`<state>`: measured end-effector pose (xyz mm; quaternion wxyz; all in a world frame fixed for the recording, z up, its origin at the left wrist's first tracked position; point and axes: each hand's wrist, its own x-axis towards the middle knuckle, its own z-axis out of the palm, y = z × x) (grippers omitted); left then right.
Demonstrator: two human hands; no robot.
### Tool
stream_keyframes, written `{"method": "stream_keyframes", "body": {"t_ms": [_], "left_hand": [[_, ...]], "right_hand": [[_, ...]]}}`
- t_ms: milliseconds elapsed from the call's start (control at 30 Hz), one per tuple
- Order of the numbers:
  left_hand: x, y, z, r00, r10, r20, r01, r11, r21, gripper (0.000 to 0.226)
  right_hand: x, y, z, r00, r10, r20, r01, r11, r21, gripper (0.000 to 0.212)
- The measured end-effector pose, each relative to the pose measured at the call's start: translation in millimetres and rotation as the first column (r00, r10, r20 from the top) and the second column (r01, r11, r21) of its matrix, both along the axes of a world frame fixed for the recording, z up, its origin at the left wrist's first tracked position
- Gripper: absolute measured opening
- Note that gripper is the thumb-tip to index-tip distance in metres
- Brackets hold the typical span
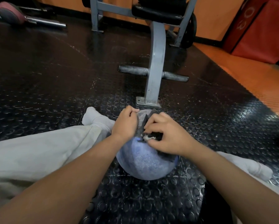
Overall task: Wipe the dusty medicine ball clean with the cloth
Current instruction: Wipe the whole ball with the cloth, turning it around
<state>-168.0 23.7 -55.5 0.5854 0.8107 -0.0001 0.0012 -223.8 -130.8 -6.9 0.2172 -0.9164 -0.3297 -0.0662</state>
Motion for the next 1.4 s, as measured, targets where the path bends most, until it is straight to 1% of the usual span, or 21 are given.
{"method": "stream_keyframes", "body": {"t_ms": [67, 100, 167, 200, 233, 267, 333, 433, 533, 633, 700, 767, 833, 900, 967, 1033, 1067, 1133, 1200, 1300, 1400], "left_hand": [[-2, -2, 0, 1.000, -0.021, 0.005, 0.021, 0.999, 0.043, 0.023], [-2, -4, 1, 1.000, -0.022, 0.001, 0.022, 0.997, 0.074, 0.022], [-3, -9, 2, 1.000, -0.004, -0.005, 0.004, 0.991, 0.135, 0.023], [-3, -11, 3, 1.000, 0.011, -0.005, -0.010, 0.987, 0.159, 0.024], [-3, -13, 4, 1.000, 0.023, -0.008, -0.021, 0.984, 0.174, 0.026], [-3, -13, 5, 0.999, 0.032, -0.012, -0.030, 0.983, 0.179, 0.026], [-2, -11, 5, 0.999, 0.035, -0.021, -0.031, 0.985, 0.168, 0.024], [2, -2, 2, 1.000, -0.005, -0.012, 0.006, 0.996, 0.092, 0.018], [1, 6, -3, 1.000, -0.023, -0.018, 0.023, 1.000, 0.005, 0.023], [-4, 5, -4, 1.000, -0.012, -0.006, 0.012, 1.000, 0.011, 0.025], [-4, 3, -3, 1.000, -0.014, -0.017, 0.014, 0.999, 0.045, 0.021], [-2, 1, 1, 0.999, -0.018, -0.028, 0.020, 0.997, 0.081, 0.022], [-1, -2, 1, 1.000, -0.011, -0.028, 0.014, 0.995, 0.100, 0.023], [0, -5, 1, 1.000, -0.001, -0.030, 0.004, 0.993, 0.118, 0.025], [-1, -9, 2, 0.999, 0.021, -0.034, -0.016, 0.990, 0.141, 0.027], [-4, -13, 5, 0.998, 0.056, -0.030, -0.050, 0.984, 0.170, 0.024], [-5, -16, 7, 0.997, 0.068, -0.029, -0.061, 0.978, 0.198, 0.023], [-8, -19, 11, 0.996, 0.077, -0.049, -0.062, 0.964, 0.257, 0.019], [-7, -23, 20, 0.996, 0.064, -0.065, -0.042, 0.954, 0.297, 0.013], [10, -29, 38, 0.999, -0.034, -0.007, 0.034, 0.889, 0.458, 0.022], [24, -43, 46, 0.958, -0.281, -0.059, 0.277, 0.851, 0.446, 0.031]], "right_hand": [[19, -8, -2, 0.977, -0.198, -0.077, 0.209, 0.961, 0.181, 0.008], [31, -11, -3, 0.935, -0.326, -0.142, 0.352, 0.905, 0.238, 0.018], [48, -12, -6, 0.794, -0.568, -0.215, 0.602, 0.783, 0.156, 0.026], [51, -10, -8, 0.736, -0.653, -0.175, 0.673, 0.734, 0.093, 0.023], [49, -7, -9, 0.718, -0.687, -0.117, 0.696, 0.715, 0.067, 0.019], [44, -2, -9, 0.736, -0.674, -0.059, 0.677, 0.732, 0.081, 0.016], [25, 12, -7, 0.829, -0.556, 0.058, 0.546, 0.827, 0.134, 0.015], [-1, 27, -10, 0.938, -0.277, 0.206, 0.283, 0.959, -0.001, 0.020], [-10, 24, -12, 0.976, -0.115, 0.182, 0.131, 0.988, -0.076, 0.023], [-11, 9, -17, 0.972, -0.153, 0.176, 0.144, 0.987, 0.066, 0.015], [-15, -3, -28, 0.954, -0.285, 0.088, 0.252, 0.928, 0.276, 0.012], [-20, -18, -40, 0.907, -0.413, -0.083, 0.399, 0.779, 0.483, 0.014], [-22, -34, -50, 0.847, -0.469, -0.250, 0.518, 0.620, 0.589, 0.015], [-22, -44, -50, 0.812, -0.477, -0.336, 0.573, 0.547, 0.610, 0.017], [-21, -43, -40, 0.814, -0.487, -0.316, 0.573, 0.587, 0.572, 0.014], [-17, -31, -28, 0.833, -0.502, -0.234, 0.547, 0.681, 0.487, 0.018], [-15, -21, -22, 0.847, -0.501, -0.180, 0.528, 0.746, 0.406, 0.022], [-10, 5, -11, 0.877, -0.479, -0.036, 0.478, 0.862, 0.167, 0.019], [-8, 23, -2, 0.896, -0.440, 0.051, 0.440, 0.898, 0.015, 0.017], [-8, 19, 0, 0.923, -0.383, 0.036, 0.383, 0.924, 0.013, 0.017], [-14, -1, -11, 0.958, -0.284, 0.029, 0.279, 0.954, 0.108, 0.010]]}}
